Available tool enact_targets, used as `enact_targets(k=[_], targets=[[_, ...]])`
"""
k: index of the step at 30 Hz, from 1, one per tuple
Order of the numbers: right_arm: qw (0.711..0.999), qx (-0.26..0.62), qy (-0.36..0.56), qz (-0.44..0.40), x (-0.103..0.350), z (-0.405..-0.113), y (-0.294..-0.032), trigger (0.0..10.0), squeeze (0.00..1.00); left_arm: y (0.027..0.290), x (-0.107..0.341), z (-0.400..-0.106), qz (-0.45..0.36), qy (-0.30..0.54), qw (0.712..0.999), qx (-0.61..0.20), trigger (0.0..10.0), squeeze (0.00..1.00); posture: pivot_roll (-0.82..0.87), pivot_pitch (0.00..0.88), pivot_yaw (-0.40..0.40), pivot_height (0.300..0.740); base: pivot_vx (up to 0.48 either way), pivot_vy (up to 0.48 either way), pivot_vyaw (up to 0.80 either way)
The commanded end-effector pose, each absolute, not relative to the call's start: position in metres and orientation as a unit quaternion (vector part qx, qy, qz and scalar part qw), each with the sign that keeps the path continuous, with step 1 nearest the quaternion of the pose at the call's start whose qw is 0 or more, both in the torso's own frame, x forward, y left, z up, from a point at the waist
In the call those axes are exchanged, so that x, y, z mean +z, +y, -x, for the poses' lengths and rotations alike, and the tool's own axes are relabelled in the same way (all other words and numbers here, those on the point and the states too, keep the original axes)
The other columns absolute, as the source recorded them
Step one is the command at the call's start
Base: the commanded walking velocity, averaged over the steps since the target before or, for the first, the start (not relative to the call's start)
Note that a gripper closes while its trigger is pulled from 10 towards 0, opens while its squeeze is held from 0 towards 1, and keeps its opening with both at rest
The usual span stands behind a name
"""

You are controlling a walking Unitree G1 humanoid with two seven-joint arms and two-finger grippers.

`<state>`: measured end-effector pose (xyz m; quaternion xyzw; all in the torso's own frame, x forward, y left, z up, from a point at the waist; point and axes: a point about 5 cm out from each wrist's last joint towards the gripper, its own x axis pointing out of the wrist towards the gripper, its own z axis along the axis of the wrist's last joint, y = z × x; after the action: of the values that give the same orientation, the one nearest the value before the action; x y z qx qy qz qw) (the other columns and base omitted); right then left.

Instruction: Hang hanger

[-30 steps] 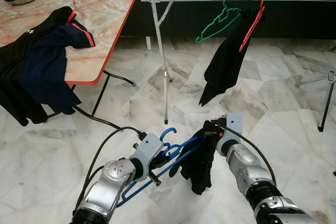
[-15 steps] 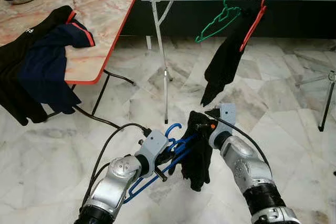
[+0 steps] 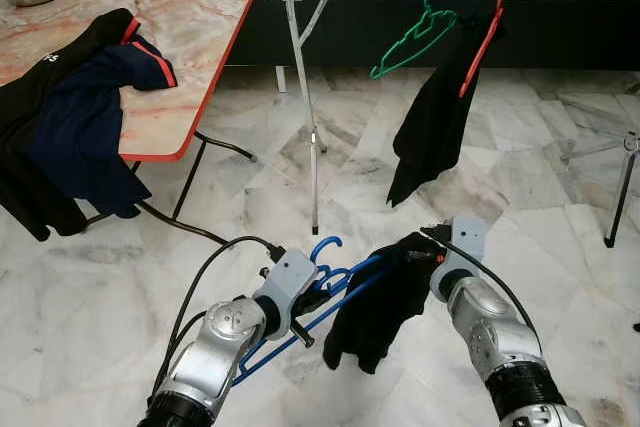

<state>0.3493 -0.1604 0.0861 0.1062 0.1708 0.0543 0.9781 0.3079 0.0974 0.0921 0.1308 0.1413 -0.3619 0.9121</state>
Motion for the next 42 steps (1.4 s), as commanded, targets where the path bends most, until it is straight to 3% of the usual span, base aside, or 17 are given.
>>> enact_targets(k=[1, 8, 22, 29, 31, 36, 42], targets=[[0.980, 0.041, 0.165, -0.098, 0.087, -0.350, -0.162, 10.0, 0.00, 0.105, 0.088, -0.307, -0.135, 0.149, 0.914, -0.352, 10.0, 0.00, -0.03, 0.214, 0.015, 0.740, 0.000, 0.000, 0.00], [0.979, 0.061, 0.168, -0.102, 0.086, -0.349, -0.155, 10.0, 0.00, 0.104, 0.089, -0.308, -0.136, 0.147, 0.915, -0.351, 10.0, 0.00, -0.03, 0.213, 0.015, 0.740, 0.000, 0.000, 0.00], [0.967, 0.236, 0.065, -0.073, 0.129, -0.349, -0.114, 10.0, 0.00, 0.091, 0.091, -0.304, -0.113, 0.139, 0.907, -0.381, 10.0, 0.00, -0.03, 0.215, 0.014, 0.740, 0.000, 0.000, 0.00], [0.941, 0.334, 0.029, -0.052, 0.146, -0.338, -0.100, 10.0, 0.00, 0.089, 0.089, -0.303, -0.111, 0.140, 0.907, -0.382, 10.0, 0.00, -0.04, 0.215, 0.012, 0.740, 0.000, 0.000, 0.00], [0.940, 0.336, 0.028, -0.049, 0.146, -0.338, -0.101, 10.0, 0.00, 0.088, 0.089, -0.303, -0.110, 0.140, 0.907, -0.383, 10.0, 0.00, -0.04, 0.214, 0.011, 0.740, 0.000, 0.000, 0.00], [0.974, 0.206, 0.089, 0.016, 0.123, -0.351, -0.141, 10.0, 0.00, 0.087, 0.089, -0.303, -0.104, 0.138, 0.908, -0.382, 10.0, 0.00, -0.04, 0.215, 0.009, 0.740, 0.000, 0.000, 0.00], [0.979, 0.197, 0.054, -0.005, 0.133, -0.351, -0.149, 10.0, 0.00, 0.088, 0.090, -0.303, -0.094, 0.137, 0.911, -0.378, 10.0, 0.00, -0.04, 0.216, 0.009, 0.740, 0.000, 0.000, 0.00]])
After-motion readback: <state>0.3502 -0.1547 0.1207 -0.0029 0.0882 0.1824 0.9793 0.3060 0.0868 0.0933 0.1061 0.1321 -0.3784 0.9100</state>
